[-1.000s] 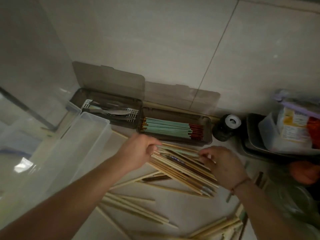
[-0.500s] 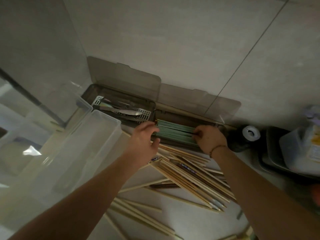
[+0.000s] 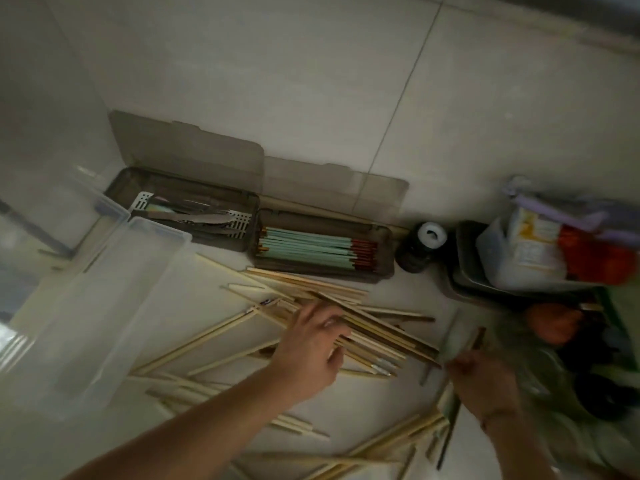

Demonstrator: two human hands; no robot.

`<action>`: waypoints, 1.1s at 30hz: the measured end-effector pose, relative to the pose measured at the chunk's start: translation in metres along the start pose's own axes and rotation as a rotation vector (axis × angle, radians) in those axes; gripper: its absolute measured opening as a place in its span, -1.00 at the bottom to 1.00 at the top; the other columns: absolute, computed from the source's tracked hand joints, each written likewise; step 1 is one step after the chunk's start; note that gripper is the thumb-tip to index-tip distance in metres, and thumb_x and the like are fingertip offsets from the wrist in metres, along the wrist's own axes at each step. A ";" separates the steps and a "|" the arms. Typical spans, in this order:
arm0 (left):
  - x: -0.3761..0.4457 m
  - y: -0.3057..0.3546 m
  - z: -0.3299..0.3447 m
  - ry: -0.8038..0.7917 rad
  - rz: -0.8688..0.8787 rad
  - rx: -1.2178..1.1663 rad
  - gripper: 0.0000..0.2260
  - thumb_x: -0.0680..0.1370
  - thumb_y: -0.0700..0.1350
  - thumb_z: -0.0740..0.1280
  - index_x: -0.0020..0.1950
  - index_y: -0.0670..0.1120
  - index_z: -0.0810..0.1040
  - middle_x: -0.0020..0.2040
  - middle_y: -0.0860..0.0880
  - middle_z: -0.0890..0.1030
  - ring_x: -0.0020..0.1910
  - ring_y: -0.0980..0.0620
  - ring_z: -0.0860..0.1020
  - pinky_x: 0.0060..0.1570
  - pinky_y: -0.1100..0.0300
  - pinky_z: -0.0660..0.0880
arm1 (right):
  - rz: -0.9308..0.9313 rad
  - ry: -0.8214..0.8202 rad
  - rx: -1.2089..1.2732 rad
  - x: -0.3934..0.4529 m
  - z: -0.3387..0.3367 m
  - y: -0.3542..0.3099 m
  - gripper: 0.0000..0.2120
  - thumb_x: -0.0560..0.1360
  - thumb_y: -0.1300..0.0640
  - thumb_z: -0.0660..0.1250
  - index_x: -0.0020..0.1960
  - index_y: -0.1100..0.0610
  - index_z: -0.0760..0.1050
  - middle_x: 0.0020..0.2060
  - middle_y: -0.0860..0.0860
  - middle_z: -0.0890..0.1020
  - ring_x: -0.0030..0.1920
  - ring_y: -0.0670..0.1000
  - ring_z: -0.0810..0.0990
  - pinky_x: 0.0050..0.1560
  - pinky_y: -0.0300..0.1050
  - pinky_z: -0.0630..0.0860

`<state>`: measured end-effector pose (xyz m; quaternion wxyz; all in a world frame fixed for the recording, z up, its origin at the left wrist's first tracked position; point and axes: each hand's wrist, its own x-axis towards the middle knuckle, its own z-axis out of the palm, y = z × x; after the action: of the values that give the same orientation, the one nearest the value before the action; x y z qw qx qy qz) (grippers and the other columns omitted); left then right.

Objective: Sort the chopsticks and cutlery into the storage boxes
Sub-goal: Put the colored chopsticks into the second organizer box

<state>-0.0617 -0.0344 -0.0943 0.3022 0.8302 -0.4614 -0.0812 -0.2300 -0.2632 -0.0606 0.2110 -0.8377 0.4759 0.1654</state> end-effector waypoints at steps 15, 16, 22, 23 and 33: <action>-0.022 0.046 0.013 -0.235 0.102 0.075 -0.68 0.48 0.08 0.26 0.17 0.05 0.61 0.25 0.10 0.50 0.28 0.04 0.34 0.32 0.07 0.33 | 0.107 -0.005 0.014 -0.009 0.032 -0.006 -0.58 0.46 -0.26 0.26 0.12 0.02 0.57 0.08 0.01 0.63 0.09 0.06 0.59 0.02 -0.12 0.53; -0.022 0.046 0.012 -0.239 0.097 0.077 -0.68 0.49 0.08 0.26 0.20 0.05 0.60 0.27 0.10 0.48 0.30 0.04 0.32 0.34 0.07 0.30 | 0.113 0.001 0.025 -0.009 0.032 -0.006 -0.60 0.47 -0.20 0.26 0.14 0.05 0.56 0.09 0.03 0.62 0.10 0.07 0.59 0.02 -0.13 0.52; -0.022 0.054 0.017 -0.253 0.079 -0.006 -0.69 0.49 0.07 0.27 0.17 0.02 0.61 0.22 0.09 0.52 0.26 0.07 0.37 0.31 0.16 0.32 | 0.153 0.041 0.198 -0.035 0.027 0.001 -0.71 0.46 -0.10 0.30 -0.05 0.09 0.63 -0.09 0.04 0.65 -0.05 0.08 0.60 -0.09 -0.13 0.53; -0.021 0.057 0.018 -0.263 0.053 -0.053 -0.70 0.50 0.05 0.28 0.17 0.01 0.61 0.21 0.08 0.53 0.25 0.08 0.39 0.31 0.19 0.33 | 0.166 0.028 0.230 -0.043 0.026 0.004 -0.73 0.45 -0.10 0.30 -0.14 0.07 0.64 -0.15 0.03 0.65 -0.11 0.07 0.60 -0.10 -0.12 0.54; -0.013 0.102 0.017 -0.370 -0.404 -0.795 -0.92 0.58 -0.08 0.34 -0.08 0.08 0.61 -0.17 0.06 0.68 -0.16 0.14 0.65 -0.13 0.21 0.59 | -0.075 0.165 0.489 -0.131 0.031 -0.022 -0.67 0.34 0.04 0.49 -0.46 -0.26 0.44 -0.56 -0.18 0.49 -0.43 -0.23 0.49 -0.35 -0.34 0.35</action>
<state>-0.1495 -0.0711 -0.0511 0.4869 0.6951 -0.2701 -0.4548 -0.2778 -0.1414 -0.0203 0.3735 -0.7896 0.4858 -0.0315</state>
